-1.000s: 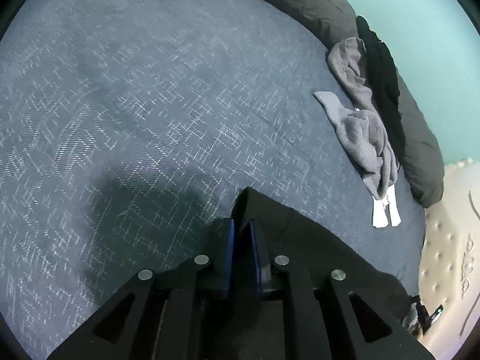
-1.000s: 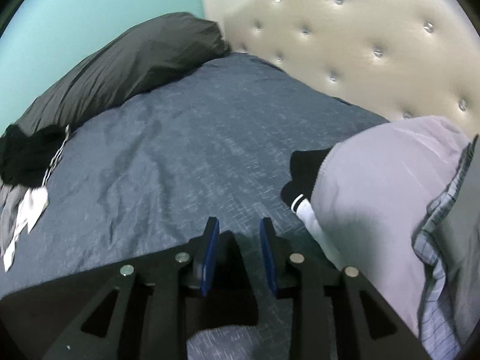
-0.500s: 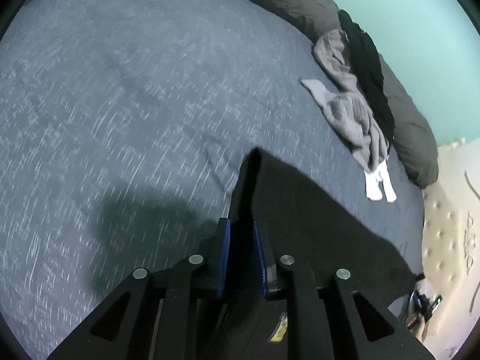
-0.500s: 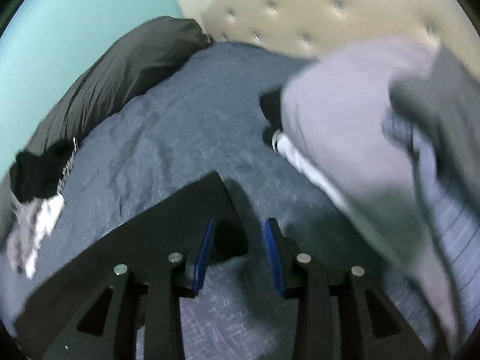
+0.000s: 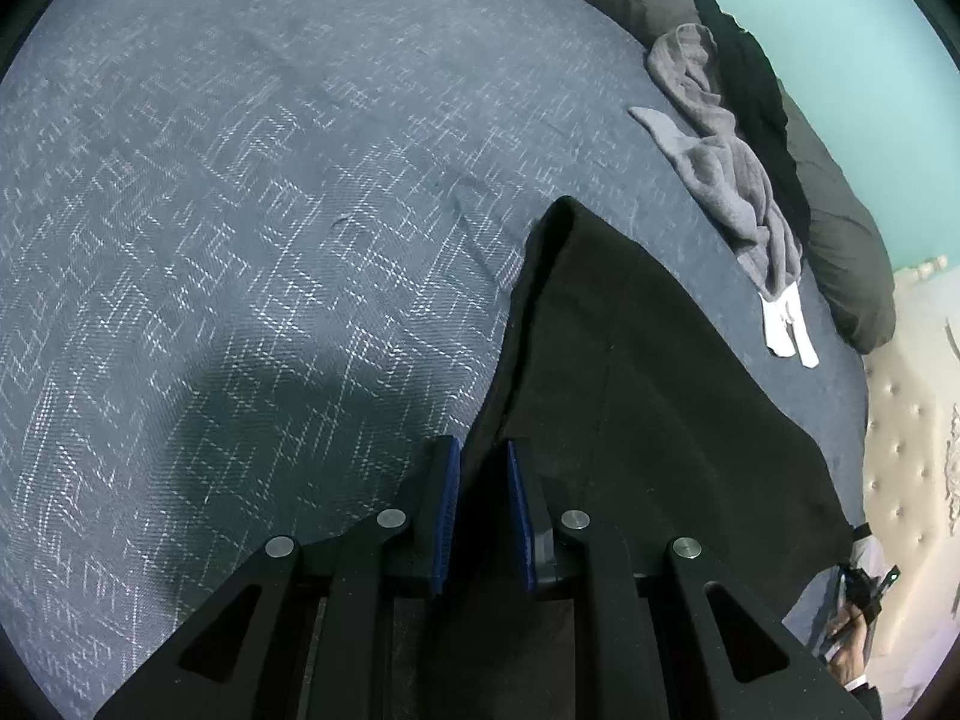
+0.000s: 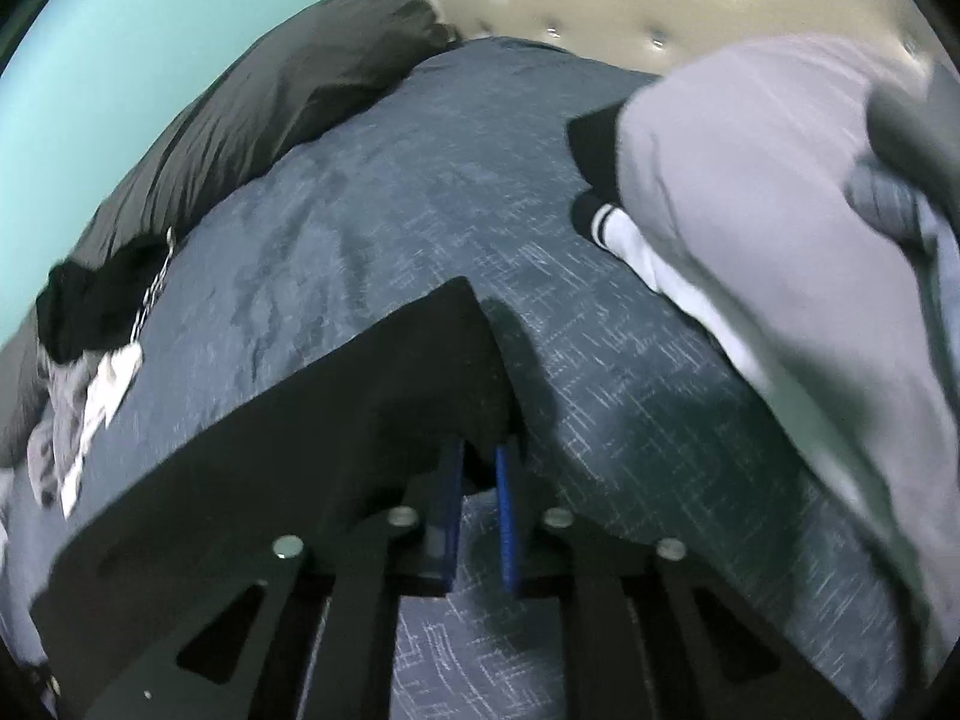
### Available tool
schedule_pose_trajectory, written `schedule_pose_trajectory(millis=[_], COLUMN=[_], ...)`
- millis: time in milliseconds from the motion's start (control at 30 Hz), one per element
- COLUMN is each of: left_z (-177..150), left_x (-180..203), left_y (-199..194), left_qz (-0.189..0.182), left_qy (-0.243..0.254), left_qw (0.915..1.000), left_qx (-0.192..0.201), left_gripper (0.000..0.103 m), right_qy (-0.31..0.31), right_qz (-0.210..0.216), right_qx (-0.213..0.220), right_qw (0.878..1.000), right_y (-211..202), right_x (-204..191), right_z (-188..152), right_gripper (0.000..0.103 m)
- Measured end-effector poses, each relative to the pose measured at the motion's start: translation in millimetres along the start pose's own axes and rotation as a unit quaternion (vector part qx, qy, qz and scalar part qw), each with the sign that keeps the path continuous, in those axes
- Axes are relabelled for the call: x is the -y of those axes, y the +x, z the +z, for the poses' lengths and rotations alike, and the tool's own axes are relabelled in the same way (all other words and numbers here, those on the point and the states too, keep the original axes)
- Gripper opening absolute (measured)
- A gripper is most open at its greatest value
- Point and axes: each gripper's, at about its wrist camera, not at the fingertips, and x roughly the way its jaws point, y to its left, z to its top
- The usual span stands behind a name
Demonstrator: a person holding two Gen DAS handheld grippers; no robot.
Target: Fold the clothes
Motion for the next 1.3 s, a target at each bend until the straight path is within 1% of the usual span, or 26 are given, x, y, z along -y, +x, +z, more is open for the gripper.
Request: schedule_pose_trajectory(millis=[67, 133, 200, 267, 333, 433, 467, 500, 567, 633, 667, 767, 833, 900, 1000, 1067, 1100, 1167, 1267, 1300], left_z=[-1, -1, -1, -1, -1, 0, 0, 0, -1, -2, -3, -4, -5, -6, -9, -11, -13, -15, -20, -21], left_x=[0, 1, 2, 1, 1, 2, 2, 2, 1, 0, 0, -2, -3, -4, -6, -6, -7, -9, -16, -17], left_y=[1, 1, 1, 0, 0, 0, 0, -1, -4, -6, -8, -13, -16, -19, -25, -30, -32, -36, -44, -45], left_qz=[0.002, 0.004, 0.005, 0.005, 0.005, 0.006, 0.007, 0.007, 0.007, 0.006, 0.006, 0.004, 0.002, 0.001, -0.002, -0.002, 0.0, 0.001, -0.002, -0.003], left_qy=[0.0, 0.001, 0.002, 0.0, -0.001, -0.001, 0.0, 0.0, 0.001, 0.002, 0.002, 0.001, 0.0, -0.001, 0.001, 0.005, 0.008, 0.011, 0.006, 0.004], left_qw=[1.0, 1.0, 1.0, 1.0, 1.0, 1.0, 1.0, 1.0, 1.0, 1.0, 1.0, 1.0, 1.0, 1.0, 1.0, 1.0, 1.0, 0.9999, 1.0, 1.0], left_qx=[0.001, 0.002, 0.002, 0.002, 0.002, 0.001, 0.0, 0.0, 0.0, 0.0, 0.0, 0.002, 0.002, 0.003, 0.002, 0.001, 0.001, 0.0, -0.003, -0.004], left_gripper=[0.018, 0.018, 0.018, 0.018, 0.018, 0.018, 0.018, 0.018, 0.018, 0.018, 0.018, 0.018, 0.018, 0.018, 0.018, 0.018, 0.018, 0.018, 0.018, 0.018], right_qy=[-0.008, -0.015, -0.033, -0.049, -0.058, -0.056, -0.052, -0.048, -0.044, -0.04, -0.042, -0.059, -0.085, -0.101, -0.097, -0.09, -0.089, -0.094, -0.096, -0.093], right_qz=[-0.003, 0.003, 0.0, -0.019, -0.03, -0.04, -0.044, -0.053, -0.074, -0.069, -0.061, -0.015, -0.003, 0.0, -0.029, -0.044, -0.051, -0.062, -0.074, -0.072], right_qx=[0.006, 0.014, 0.012, -0.017, -0.061, -0.083, -0.082, -0.079, -0.067, -0.042, -0.029, -0.004, 0.01, 0.0, -0.036, -0.053, -0.058, -0.058, -0.038, -0.032], right_qw=[1.0, 1.0, 0.999, 0.998, 0.996, 0.994, 0.994, 0.994, 0.994, 0.996, 0.997, 0.998, 0.996, 0.995, 0.994, 0.994, 0.993, 0.992, 0.992, 0.993], right_y=[-7, -14, -17, -7, 7, 16, 16, 16, 11, 1, -5, -15, -18, -11, 6, 15, 18, 21, 10, 6], right_x=[4, 7, 7, 7, 10, 15, 17, 19, 22, 21, 17, 3, -12, -22, -21, -14, -11, -8, -11, -12], right_z=[3, 11, 17, 17, 11, -1, -3, -5, -6, -5, -4, -3, -3, -4, -11, -16, -18, -22, -21, -20], right_gripper=[0.007, 0.006, 0.006, 0.006, 0.006, 0.008, 0.009, 0.013, 0.013, 0.013, 0.013, 0.013, 0.014, 0.014, 0.014, 0.014, 0.012, 0.01, 0.01, 0.01])
